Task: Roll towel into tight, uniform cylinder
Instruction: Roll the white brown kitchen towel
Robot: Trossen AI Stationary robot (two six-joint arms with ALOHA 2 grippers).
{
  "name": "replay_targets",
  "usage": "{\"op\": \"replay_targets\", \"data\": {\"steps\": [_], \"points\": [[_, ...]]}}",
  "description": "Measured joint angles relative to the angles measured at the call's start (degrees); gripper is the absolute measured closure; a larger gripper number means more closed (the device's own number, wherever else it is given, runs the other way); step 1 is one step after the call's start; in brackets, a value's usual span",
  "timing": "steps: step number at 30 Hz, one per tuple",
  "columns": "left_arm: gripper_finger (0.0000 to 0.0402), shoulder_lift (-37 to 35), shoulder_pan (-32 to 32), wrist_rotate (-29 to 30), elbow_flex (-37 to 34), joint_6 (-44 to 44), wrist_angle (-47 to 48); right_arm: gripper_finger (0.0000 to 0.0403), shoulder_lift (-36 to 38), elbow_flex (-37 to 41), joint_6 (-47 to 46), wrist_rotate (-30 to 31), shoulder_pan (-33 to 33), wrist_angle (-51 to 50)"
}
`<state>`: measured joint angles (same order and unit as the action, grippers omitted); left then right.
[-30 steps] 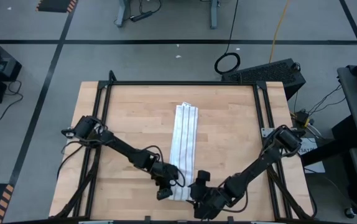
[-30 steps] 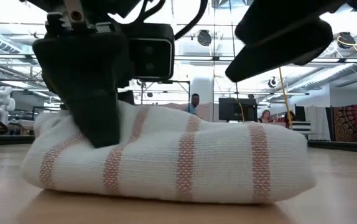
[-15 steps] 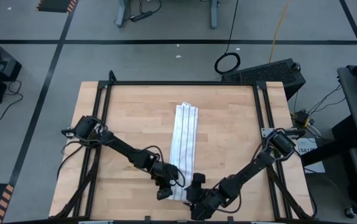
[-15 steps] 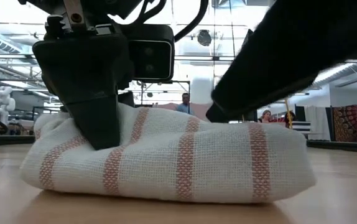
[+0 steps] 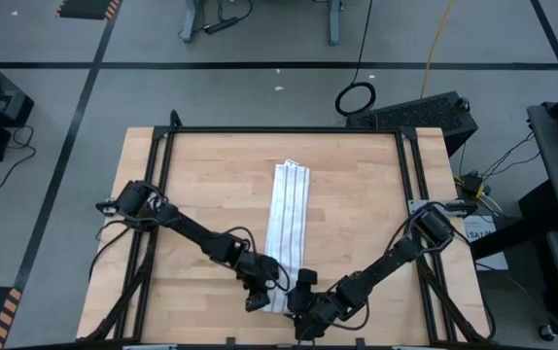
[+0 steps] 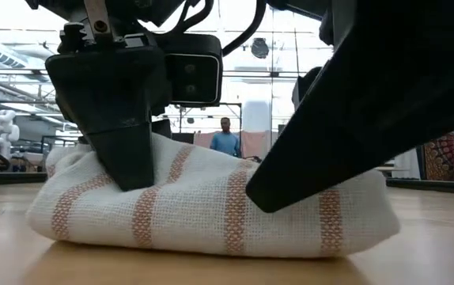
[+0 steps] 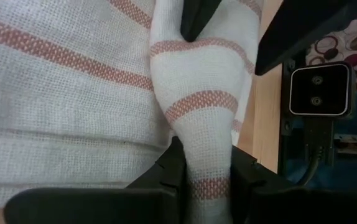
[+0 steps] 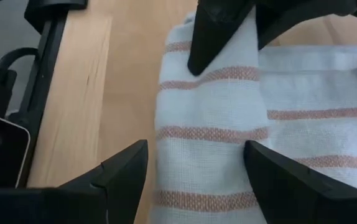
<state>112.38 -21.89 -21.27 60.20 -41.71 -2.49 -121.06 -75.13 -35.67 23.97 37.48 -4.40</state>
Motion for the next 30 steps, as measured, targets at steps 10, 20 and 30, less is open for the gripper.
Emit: {"op": "replay_targets", "data": {"steps": [10, 20, 30], "points": [[0.0253, -6.50, 2.23, -0.26, -0.20, 4.80, 6.91, 0.0145, -0.42, -0.02, 0.36, -1.71, -1.51, -0.17], [0.0152, -20.89, 2.46, 10.48, -0.22, 15.67, 26.93, 0.0145, -0.47, -0.02, 0.34, -1.73, -2.02, -0.17], [0.0112, -17.39, -14.54, 33.48, -0.13, 28.50, 8.97, 0.0145, -0.47, -0.02, 0.37, -1.64, -2.26, -0.20]]}}
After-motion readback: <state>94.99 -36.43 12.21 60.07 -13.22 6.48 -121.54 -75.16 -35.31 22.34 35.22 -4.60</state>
